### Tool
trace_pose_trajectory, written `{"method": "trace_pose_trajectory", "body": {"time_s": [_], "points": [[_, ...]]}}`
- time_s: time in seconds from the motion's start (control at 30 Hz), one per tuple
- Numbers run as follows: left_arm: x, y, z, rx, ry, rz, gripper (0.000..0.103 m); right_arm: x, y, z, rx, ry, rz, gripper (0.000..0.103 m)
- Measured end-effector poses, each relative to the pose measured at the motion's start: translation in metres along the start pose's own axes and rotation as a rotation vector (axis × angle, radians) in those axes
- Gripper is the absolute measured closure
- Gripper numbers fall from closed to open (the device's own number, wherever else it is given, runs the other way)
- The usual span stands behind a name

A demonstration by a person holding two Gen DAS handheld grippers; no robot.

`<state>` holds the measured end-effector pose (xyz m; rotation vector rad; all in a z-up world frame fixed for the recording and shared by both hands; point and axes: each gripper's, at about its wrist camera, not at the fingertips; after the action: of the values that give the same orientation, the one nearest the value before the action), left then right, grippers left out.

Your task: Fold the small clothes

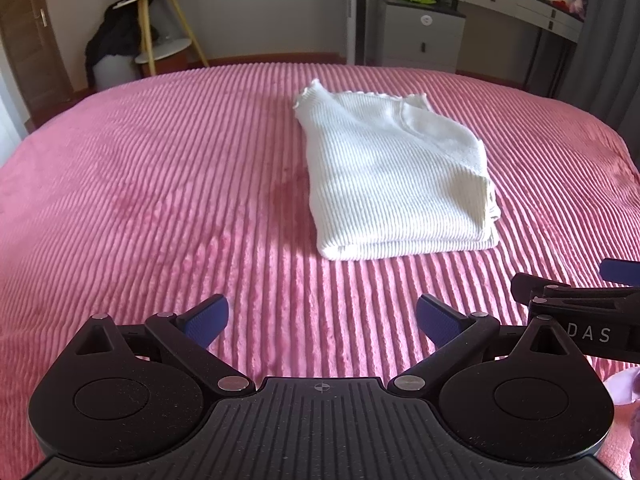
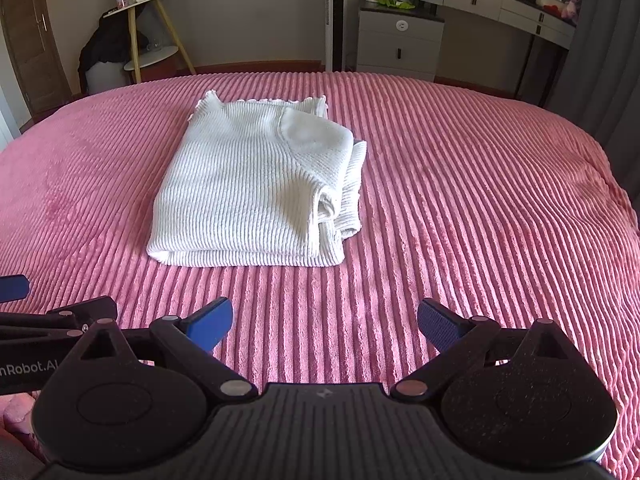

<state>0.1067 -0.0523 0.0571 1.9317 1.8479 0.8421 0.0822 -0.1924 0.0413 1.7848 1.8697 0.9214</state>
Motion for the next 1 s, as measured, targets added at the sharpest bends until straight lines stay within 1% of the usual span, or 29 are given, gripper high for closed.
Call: {"method": "trace_pose_trajectory", "body": {"time_s": [1.0], "points": [[-0.0008, 0.0033, -0.0028, -0.002, -0.006, 0.007, 0.001, 0.0002, 0.003, -0.0046, -0.014, 0.001, -0.015, 0.004]]}}
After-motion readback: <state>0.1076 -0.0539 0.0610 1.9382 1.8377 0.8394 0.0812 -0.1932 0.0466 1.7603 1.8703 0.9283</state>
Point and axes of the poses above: each gripper's, at about its wrist camera, not at the fingertips, and z roughly the way its jaws point, x to its left, y to its top, and after that the axes turned 12 degrees about y, right-handed
